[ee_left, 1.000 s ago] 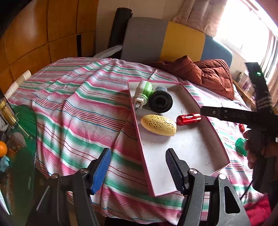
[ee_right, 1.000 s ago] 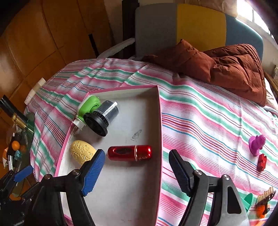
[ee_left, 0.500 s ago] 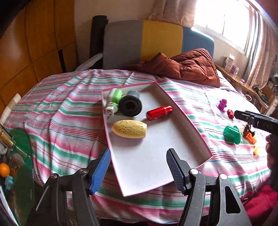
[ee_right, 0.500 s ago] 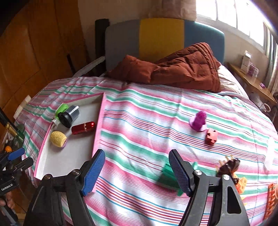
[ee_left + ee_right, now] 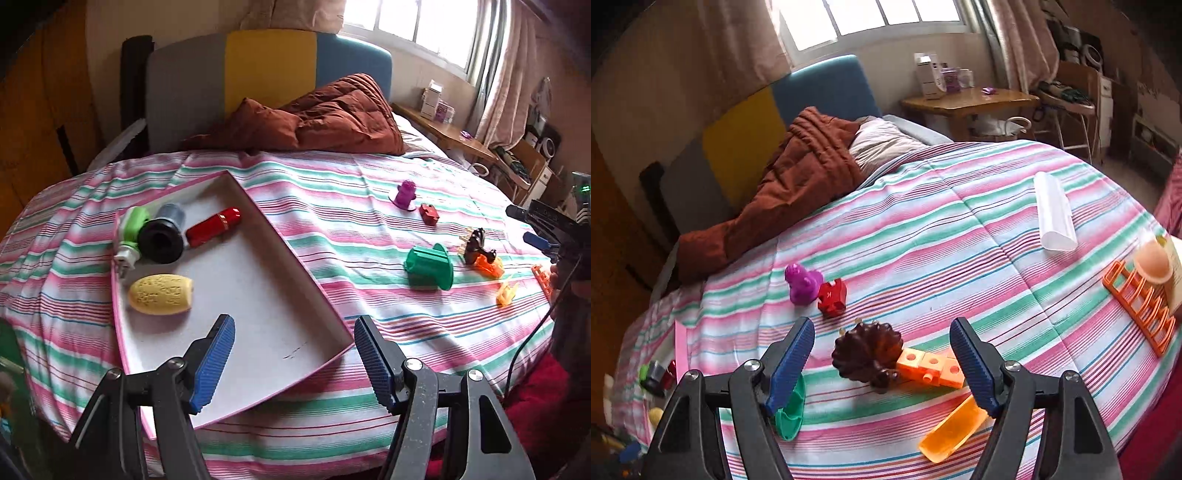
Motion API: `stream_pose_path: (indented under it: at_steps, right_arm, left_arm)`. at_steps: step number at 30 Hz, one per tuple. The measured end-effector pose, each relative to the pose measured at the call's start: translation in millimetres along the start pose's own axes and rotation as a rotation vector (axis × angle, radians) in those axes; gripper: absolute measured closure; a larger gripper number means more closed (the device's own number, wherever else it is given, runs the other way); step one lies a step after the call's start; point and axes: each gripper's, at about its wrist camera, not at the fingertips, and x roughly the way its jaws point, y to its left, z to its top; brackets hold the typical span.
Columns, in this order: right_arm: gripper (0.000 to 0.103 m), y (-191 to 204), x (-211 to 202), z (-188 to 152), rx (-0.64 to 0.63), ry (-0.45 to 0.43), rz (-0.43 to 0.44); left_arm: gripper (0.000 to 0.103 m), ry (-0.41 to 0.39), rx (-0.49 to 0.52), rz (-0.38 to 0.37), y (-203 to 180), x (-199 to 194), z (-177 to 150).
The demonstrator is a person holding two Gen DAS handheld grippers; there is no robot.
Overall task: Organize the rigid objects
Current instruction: 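Move the right gripper back toward the remaining toys, then grasp the green spool with the left gripper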
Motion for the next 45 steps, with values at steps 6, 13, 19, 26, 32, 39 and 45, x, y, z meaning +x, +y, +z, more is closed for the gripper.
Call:
stream_pose_path:
  at_steps: [6, 13, 19, 26, 32, 39, 45]
  right_arm:
    - [0.026, -13.7, -8.6, 4.7, 0.065, -0.021, 0.023]
    - [0.026, -20.7, -9.0, 6.3, 0.114, -0.011, 0.056]
    - [0.026, -28.2, -6.7, 7.9, 0.159, -0.001, 0.072]
    - [0.026, -22.2, -5.4, 8.3, 0.134, 0.005, 0.083]
    - [0.026, -16.1, 1.0, 4.9, 0.097, 0.034, 0.078]
    - [0.026, 0.8, 9.4, -2.2, 0.011, 0.071, 0.083]
    - [0.03, 18.1, 13.0, -8.7, -0.087, 0.08, 0.08]
  left_arm:
    - [0.028, 0.036, 0.101, -0.078, -59.9, 32.0, 19.5]
    - [0.017, 0.085, 0.171, -0.143, -117.1, 78.7, 38.5]
    - [0.015, 0.129, 0.208, -0.128, -142.5, 114.1, 53.7]
    - [0.016, 0.155, 0.214, -0.134, -155.5, 141.7, 64.1]
    - [0.044, 0.142, 0.259, -0.155, -153.6, 143.3, 47.7]
    - [0.044, 0.099, 0.209, -0.189, -129.0, 113.0, 8.0]
    - [0.044, 0.078, 0.203, -0.206, -126.6, 111.2, 4.4]
